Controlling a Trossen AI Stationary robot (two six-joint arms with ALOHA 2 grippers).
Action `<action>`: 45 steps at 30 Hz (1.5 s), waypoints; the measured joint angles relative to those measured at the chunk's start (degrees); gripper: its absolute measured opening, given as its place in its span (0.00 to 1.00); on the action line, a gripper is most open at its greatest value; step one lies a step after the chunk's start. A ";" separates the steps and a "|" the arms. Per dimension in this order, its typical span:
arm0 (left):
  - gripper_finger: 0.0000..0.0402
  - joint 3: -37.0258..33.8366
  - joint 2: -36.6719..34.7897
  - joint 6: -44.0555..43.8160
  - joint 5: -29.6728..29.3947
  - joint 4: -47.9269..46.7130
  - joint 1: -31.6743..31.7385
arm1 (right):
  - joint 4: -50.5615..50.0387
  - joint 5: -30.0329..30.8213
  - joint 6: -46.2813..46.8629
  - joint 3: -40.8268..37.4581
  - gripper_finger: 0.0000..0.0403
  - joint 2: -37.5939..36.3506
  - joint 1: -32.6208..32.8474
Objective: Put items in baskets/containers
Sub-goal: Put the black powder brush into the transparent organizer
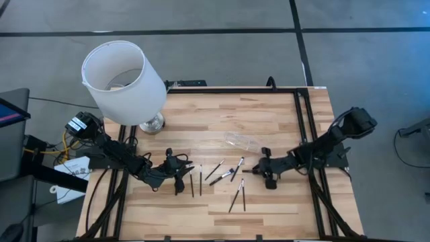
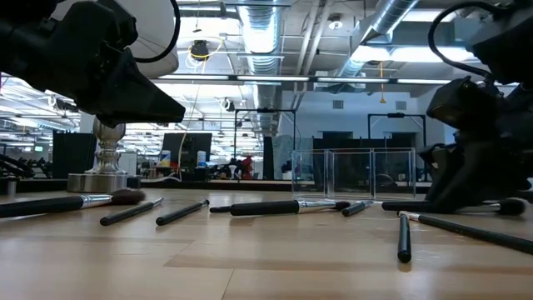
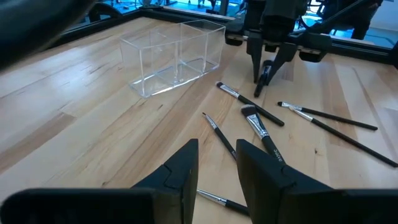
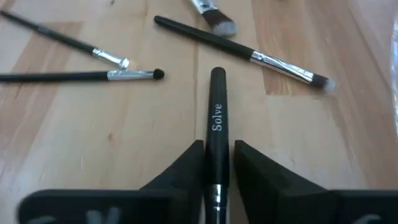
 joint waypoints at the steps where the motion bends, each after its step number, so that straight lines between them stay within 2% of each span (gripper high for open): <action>1: 0.26 0.00 0.00 0.00 0.00 0.00 0.00 | 0.08 0.51 1.26 0.00 0.15 0.07 0.44; 4: 0.26 -0.02 0.00 0.00 -0.01 0.00 0.00 | 0.78 0.90 3.61 -0.25 0.08 -0.42 1.95; 7: 0.26 -0.02 0.00 0.01 -0.03 0.02 0.00 | 2.87 1.06 4.41 -0.41 0.08 -1.74 3.75; 9: 0.26 -0.02 0.00 0.02 -0.03 0.02 0.00 | 1.94 -0.40 4.53 0.75 0.08 -3.08 4.67; 12: 0.26 -0.02 0.00 0.19 -0.04 0.13 0.00 | -2.55 0.56 4.47 5.13 0.10 -5.81 5.87; 15: 0.26 -0.02 -0.01 0.22 -0.03 0.36 0.29 | -18.06 5.12 2.83 12.29 0.10 -8.87 6.52; 19: 0.26 -0.02 -0.02 0.20 0.16 0.52 1.43 | -47.66 13.32 2.39 26.91 0.09 -11.59 6.36; 22: 0.26 -0.02 -0.02 0.20 3.09 0.83 2.48 | -67.57 18.00 1.14 38.10 0.09 -11.72 5.47; 26: 0.26 -0.02 -0.02 0.20 6.98 0.88 3.96 | -87.51 20.92 -3.27 49.11 0.09 -9.43 1.69; 29: 0.26 -0.02 -0.02 0.20 7.96 0.89 4.40 | -96.39 21.05 -6.11 53.62 0.09 -6.59 -2.68; 36: 0.26 -0.02 -0.02 0.21 8.61 0.89 4.48 | -99.28 17.58 -18.70 54.73 0.09 -0.21 -10.22; 45: 0.26 -0.02 -0.02 0.22 8.61 0.87 4.50 | -98.99 14.77 -31.59 54.77 0.09 7.83 -12.79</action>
